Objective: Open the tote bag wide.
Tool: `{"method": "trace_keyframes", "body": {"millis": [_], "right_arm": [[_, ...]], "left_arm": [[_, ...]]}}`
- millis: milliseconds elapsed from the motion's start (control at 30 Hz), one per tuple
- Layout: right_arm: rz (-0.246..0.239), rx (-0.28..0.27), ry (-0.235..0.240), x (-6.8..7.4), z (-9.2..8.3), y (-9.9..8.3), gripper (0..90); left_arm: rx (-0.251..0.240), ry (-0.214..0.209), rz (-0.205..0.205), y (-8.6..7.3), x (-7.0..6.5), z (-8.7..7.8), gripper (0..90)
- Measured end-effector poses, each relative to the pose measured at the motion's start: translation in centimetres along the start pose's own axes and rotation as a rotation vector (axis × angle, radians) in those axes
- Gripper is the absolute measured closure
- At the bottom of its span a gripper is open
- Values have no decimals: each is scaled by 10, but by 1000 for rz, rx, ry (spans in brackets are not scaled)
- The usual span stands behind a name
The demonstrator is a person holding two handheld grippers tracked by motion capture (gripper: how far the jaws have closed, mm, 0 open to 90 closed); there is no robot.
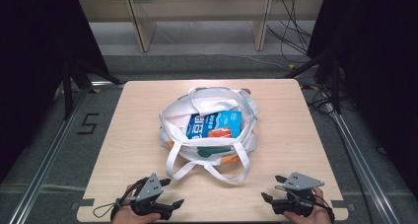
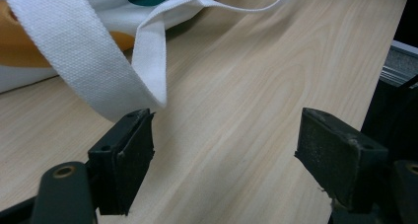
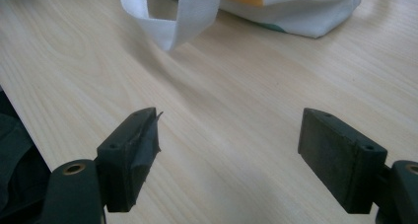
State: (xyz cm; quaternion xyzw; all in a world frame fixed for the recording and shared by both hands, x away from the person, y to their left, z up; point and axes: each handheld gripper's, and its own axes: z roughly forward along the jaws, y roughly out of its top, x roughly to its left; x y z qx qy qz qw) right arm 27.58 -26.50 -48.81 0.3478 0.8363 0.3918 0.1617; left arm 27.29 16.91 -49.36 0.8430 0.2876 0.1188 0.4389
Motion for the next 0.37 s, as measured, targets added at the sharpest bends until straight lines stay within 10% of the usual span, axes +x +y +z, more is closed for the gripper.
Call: {"method": "trace_keyframes", "body": {"millis": [367], "right_arm": [[-7,-1,-8,-1,1,0,245]], "left_arm": [[-3,22,5,-1,2,0,212]]}}
